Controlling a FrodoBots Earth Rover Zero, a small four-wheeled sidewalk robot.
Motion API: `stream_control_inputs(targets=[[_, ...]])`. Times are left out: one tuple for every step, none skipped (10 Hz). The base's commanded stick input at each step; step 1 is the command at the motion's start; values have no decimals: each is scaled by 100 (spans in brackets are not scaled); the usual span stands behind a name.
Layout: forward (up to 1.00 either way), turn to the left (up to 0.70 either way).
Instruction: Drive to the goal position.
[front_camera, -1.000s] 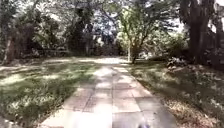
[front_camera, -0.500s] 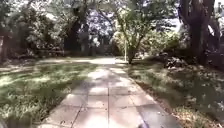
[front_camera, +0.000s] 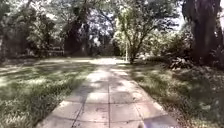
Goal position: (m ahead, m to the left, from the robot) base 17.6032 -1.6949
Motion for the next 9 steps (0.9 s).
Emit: stream_control_inputs(targets=[[50,0],[50,0],[50,0],[50,0],[50,0],[50,0],[50,0],[50,0],[50,0]])
